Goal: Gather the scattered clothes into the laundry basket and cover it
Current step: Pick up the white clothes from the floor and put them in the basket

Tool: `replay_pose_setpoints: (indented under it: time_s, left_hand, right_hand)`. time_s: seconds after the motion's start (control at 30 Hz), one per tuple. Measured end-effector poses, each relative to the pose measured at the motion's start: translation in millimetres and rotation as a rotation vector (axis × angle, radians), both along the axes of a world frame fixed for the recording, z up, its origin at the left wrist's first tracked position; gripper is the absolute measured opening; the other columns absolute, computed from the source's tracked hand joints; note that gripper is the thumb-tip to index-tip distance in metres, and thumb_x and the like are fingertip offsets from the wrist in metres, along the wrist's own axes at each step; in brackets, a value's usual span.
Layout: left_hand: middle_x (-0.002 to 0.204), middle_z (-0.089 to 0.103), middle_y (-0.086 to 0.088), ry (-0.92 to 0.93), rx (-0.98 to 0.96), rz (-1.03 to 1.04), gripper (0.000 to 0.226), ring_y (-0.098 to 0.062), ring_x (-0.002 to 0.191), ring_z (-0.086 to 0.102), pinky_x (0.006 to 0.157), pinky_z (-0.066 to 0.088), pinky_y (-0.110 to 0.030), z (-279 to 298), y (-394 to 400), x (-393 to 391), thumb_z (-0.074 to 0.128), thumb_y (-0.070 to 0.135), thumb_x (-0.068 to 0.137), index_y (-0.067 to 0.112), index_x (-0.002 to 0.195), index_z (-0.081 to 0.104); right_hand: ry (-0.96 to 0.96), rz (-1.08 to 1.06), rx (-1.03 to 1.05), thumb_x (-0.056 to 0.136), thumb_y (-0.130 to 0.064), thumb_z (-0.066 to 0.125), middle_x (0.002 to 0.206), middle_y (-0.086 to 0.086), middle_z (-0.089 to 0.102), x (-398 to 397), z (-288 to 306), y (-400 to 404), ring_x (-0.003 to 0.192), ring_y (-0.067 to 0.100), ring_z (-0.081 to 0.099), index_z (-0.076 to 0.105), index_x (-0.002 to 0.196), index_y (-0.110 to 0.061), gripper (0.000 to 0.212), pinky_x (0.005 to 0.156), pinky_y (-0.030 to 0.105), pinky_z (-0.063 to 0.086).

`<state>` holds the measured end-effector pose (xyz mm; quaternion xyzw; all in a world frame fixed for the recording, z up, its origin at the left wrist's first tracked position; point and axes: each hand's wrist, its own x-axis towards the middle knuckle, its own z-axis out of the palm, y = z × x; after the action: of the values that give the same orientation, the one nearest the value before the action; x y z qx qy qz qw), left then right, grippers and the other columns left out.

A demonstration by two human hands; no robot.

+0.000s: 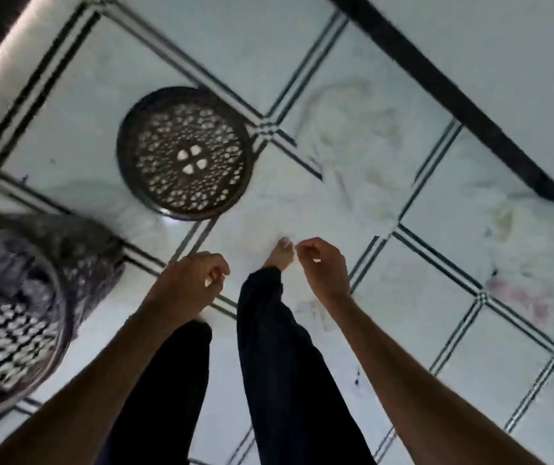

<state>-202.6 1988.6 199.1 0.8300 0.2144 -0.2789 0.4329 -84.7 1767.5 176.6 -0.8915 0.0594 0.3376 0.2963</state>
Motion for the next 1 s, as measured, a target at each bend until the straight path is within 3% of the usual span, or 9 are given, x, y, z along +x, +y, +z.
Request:
replay_pose_setpoints:
  time_s: [0.17, 0.27, 0.4, 0.57, 0.73, 0.8, 0.87, 0.93, 1.0]
  left_hand:
    - [0.081, 0.073, 0.008, 0.059, -0.046, -0.157, 0.016, -0.016, 0.079, 0.070, 0.077, 0.056, -0.034, 1.6, -45.0, 143.7, 0.058, 0.030, 0.078, 0.026, 0.086, 0.071]
    - [0.074, 0.065, 0.011, 0.086, -0.067, -0.170, 0.014, -0.013, 0.069, 0.064, 0.066, 0.046, -0.030, -4.1, -64.8, 221.1, 0.063, 0.014, 0.079, 0.027, 0.082, 0.069]
    - [0.112, 0.066, -0.002, 0.146, -0.043, -0.366, 0.028, -0.021, 0.101, 0.066, 0.078, 0.044, -0.026, -35.4, -84.2, 319.0, 0.073, 0.013, 0.086, 0.015, 0.113, 0.067]
    - [0.129, 0.058, -0.005, 0.021, -0.043, -0.358, 0.051, -0.022, 0.116, 0.059, 0.097, 0.051, -0.038, -153.5, -121.5, 438.2, 0.077, 0.035, 0.081, 0.025, 0.127, 0.057]
    - [0.167, 0.013, -0.018, -0.052, 0.312, -0.558, 0.104, -0.033, 0.155, 0.017, 0.122, 0.019, -0.054, -342.1, -158.7, 496.7, 0.071, 0.062, 0.081, 0.017, 0.160, 0.020]
    - [0.171, -0.006, -0.012, 0.091, 0.311, -0.417, 0.115, -0.028, 0.159, 0.000, 0.124, 0.007, -0.054, -410.8, -179.3, 504.4, 0.061, 0.075, 0.080, 0.020, 0.163, 0.003]
    - [0.171, -0.011, -0.008, 0.190, 0.255, -0.303, 0.112, -0.027, 0.159, -0.007, 0.124, 0.001, -0.052, -436.1, -202.2, 500.4, 0.045, 0.082, 0.082, 0.020, 0.163, -0.001]
    - [0.169, 0.019, -0.003, 0.184, 0.061, -0.237, 0.100, -0.024, 0.157, 0.016, 0.125, 0.016, -0.047, -431.9, -229.9, 482.1, 0.045, 0.080, 0.086, 0.020, 0.162, 0.017]
    - [0.145, 0.057, 0.005, 0.273, -0.237, -0.107, 0.097, -0.015, 0.135, 0.055, 0.114, 0.042, -0.034, -401.9, -252.4, 458.9, 0.057, 0.082, 0.074, 0.022, 0.149, 0.047]
  right_hand:
    - [0.200, -0.067, -0.135, 0.098, -0.030, 0.059, 0.117, 0.008, 0.071, 86.1, -5.7, -88.3, 0.114, 0.024, 0.065, 0.065, 0.121, -0.018, 0.026, 0.092, 0.029, 0.045]
    - [0.256, -0.271, -0.076, 0.097, -0.041, 0.061, 0.126, 0.011, 0.065, 137.2, -3.1, -111.3, 0.121, 0.024, 0.062, 0.058, 0.133, -0.021, 0.042, 0.099, 0.032, 0.045]
    - [0.279, -0.556, 0.039, 0.096, -0.045, 0.061, 0.129, 0.009, 0.061, 183.7, -24.6, -129.0, 0.121, 0.021, 0.059, 0.048, 0.144, -0.023, 0.054, 0.099, 0.029, 0.043]
    - [0.315, -0.768, 0.000, 0.091, -0.060, 0.060, 0.162, 0.018, 0.031, 240.4, -161.0, -151.6, 0.149, 0.033, 0.031, 0.019, 0.161, -0.022, 0.089, 0.119, 0.042, 0.028]
    - [0.330, -1.188, -0.077, 0.086, -0.073, 0.055, 0.166, 0.021, -0.017, 284.0, -341.6, -187.7, 0.154, 0.043, -0.009, -0.009, 0.160, -0.033, 0.106, 0.119, 0.064, 0.009]
    - [0.279, -1.145, -0.085, 0.092, -0.069, 0.050, 0.167, 0.020, -0.014, 283.9, -404.8, -182.8, 0.156, 0.037, -0.008, -0.001, 0.161, -0.032, 0.094, 0.121, 0.061, 0.006]
    - [0.190, -1.083, -0.061, 0.094, -0.068, 0.045, 0.169, 0.015, 0.004, 286.8, -424.1, -161.6, 0.156, 0.031, 0.008, 0.028, 0.156, -0.035, 0.073, 0.123, 0.058, 0.009]
    - [0.096, -1.257, 0.274, 0.097, -0.063, 0.036, 0.156, 0.010, 0.043, 283.1, -412.0, -139.0, 0.141, 0.027, 0.043, 0.060, 0.133, -0.033, 0.052, 0.121, 0.049, 0.026]
    - [0.235, -1.474, 0.858, 0.104, -0.050, 0.027, 0.138, 0.012, 0.062, 276.4, -372.3, -118.5, 0.121, 0.023, 0.059, 0.066, 0.126, -0.019, 0.055, 0.112, 0.039, 0.041]
